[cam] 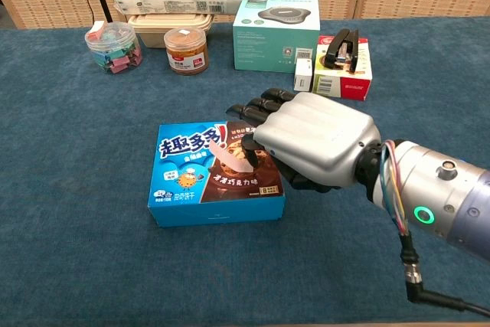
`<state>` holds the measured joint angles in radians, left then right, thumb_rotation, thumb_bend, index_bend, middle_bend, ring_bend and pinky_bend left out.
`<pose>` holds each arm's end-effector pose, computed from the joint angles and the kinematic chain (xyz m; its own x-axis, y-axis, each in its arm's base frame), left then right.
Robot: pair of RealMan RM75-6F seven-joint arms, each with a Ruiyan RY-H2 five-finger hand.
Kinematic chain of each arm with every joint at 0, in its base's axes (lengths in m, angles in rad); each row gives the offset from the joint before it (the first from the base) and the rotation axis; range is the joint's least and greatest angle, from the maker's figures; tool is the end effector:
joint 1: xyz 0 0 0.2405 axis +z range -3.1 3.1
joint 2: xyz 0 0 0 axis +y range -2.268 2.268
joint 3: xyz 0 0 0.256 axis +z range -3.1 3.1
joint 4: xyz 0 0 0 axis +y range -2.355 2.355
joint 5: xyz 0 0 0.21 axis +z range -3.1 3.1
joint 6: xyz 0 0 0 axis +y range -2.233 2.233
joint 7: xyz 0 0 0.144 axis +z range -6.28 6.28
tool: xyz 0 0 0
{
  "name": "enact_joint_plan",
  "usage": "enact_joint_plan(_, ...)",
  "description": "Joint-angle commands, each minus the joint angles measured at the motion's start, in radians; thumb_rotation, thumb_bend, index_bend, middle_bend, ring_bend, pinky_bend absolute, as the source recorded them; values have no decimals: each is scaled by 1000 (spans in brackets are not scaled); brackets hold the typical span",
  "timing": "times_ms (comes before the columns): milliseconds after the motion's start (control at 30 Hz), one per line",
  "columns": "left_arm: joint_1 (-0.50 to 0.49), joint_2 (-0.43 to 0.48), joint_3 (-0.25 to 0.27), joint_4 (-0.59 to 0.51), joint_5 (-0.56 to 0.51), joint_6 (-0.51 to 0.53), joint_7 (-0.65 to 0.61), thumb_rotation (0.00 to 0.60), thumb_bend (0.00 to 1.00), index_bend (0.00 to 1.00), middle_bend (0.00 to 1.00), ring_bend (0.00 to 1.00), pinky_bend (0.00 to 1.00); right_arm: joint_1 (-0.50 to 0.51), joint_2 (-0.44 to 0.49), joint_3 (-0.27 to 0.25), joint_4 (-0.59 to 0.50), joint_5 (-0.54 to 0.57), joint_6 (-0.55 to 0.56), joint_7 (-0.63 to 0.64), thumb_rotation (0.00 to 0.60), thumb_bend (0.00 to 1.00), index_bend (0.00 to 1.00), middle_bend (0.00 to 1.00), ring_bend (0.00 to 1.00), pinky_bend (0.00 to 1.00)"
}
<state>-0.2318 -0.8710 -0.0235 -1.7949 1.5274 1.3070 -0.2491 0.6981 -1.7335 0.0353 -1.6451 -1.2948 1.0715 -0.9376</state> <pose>-0.2709 0.2125 0.1906 0.2487 0.1690 0.9537 0.9649 -0.1294 -0.2287 -0.0851 -0.2430 -0.0758 0.7278 -0.0053 0.6857 -0.5103 -0.6721 0.5365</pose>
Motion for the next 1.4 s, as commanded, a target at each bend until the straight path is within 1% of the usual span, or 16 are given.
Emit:
enact_joint_plan(33, 0, 0, 1, 0, 1, 1, 1, 600, 140, 0, 0, 0, 0, -6, 2, -15, -13, -19, 12, -10, 600, 1000, 372, 0, 0, 0)
enact_joint_plan(167, 1, -1, 1, -1, 2, 2, 2, 600, 140, 0, 0, 0, 0, -11, 8, -23, -36, -41, 25, -20, 600, 1000, 374, 0, 0, 0)
enact_joint_plan(367, 1, -2, 1, -2, 1, 2, 6, 600, 140, 0, 0, 0, 0, -11, 31, -8, -61, -54, 35, -15, 600, 1000, 356, 0, 0, 0)
enact_joint_plan(433, 2, -2, 1, -2, 1, 2, 8, 600, 140, 0, 0, 0, 0, -10, 45, 0, -63, -61, 38, 1, 600, 1000, 319, 0, 0, 0)
enact_joint_plan(567, 2, -3, 1, -1, 0, 3, 8, 600, 140, 0, 0, 0, 0, -20, 90, 19, -60, -79, 60, 66, 600, 983, 147, 0, 0, 0)
enact_joint_plan(600, 2, -4, 1, -1, 0, 4, 8, 600, 140, 0, 0, 0, 0, -28, 102, 23, -57, -84, 75, 77, 600, 895, 96, 0, 0, 0)
enact_joint_plan(633, 2, -4, 1, -1, -1, 3, 8, 600, 140, 0, 0, 0, 0, -35, 114, 24, -56, -89, 88, 83, 600, 752, 56, 0, 0, 0)
enact_joint_plan(700, 4, -7, 1, 0, -3, 4, 13, 600, 140, 0, 0, 0, 0, -62, 146, 28, -62, -95, 131, 110, 600, 338, 8, 0, 0, 0)
enact_joint_plan(733, 5, -8, 2, 1, -4, 5, 16, 600, 140, 0, 0, 0, 0, -73, 159, 27, -68, -100, 145, 128, 600, 167, 0, 0, 0, 0)
enact_joint_plan(767, 6, -9, 3, 2, -3, 6, 22, 600, 140, 0, 0, 0, 0, -87, 173, 25, -76, -104, 164, 152, 600, 46, 0, 0, 0, 0)
enact_joint_plan(800, 7, -12, 4, 5, 1, 9, 28, 600, 140, 0, 0, 0, 0, -104, 188, 21, -84, -109, 184, 175, 600, 3, 0, 0, 0, 0)
enact_joint_plan(967, 30, -35, 11, 30, 8, 43, 17, 600, 140, 0, 0, 0, 0, -200, 283, -19, -126, -155, 295, 292, 600, 0, 0, 0, 0, 0)
enact_joint_plan(1033, 49, -52, 19, 57, 38, 85, -27, 600, 137, 0, 0, 0, 0, -245, 337, -40, -139, -177, 343, 361, 600, 0, 0, 0, 0, 0)
enact_joint_plan(1133, 75, -81, 30, 111, 73, 136, -59, 600, 130, 0, 0, 0, 0, -300, 404, -70, -139, -193, 389, 420, 600, 0, 0, 0, 0, 0)
enact_joint_plan(1267, 102, -119, 25, 145, 65, 184, -26, 600, 127, 0, 0, 0, 0, -383, 463, -103, -86, -215, 468, 493, 600, 0, 0, 0, 0, 0)
enact_joint_plan(1400, 111, -144, 16, 143, 30, 182, 32, 600, 127, 0, 0, 0, 0, -449, 482, -113, -17, -215, 524, 547, 600, 0, 0, 0, 0, 0)
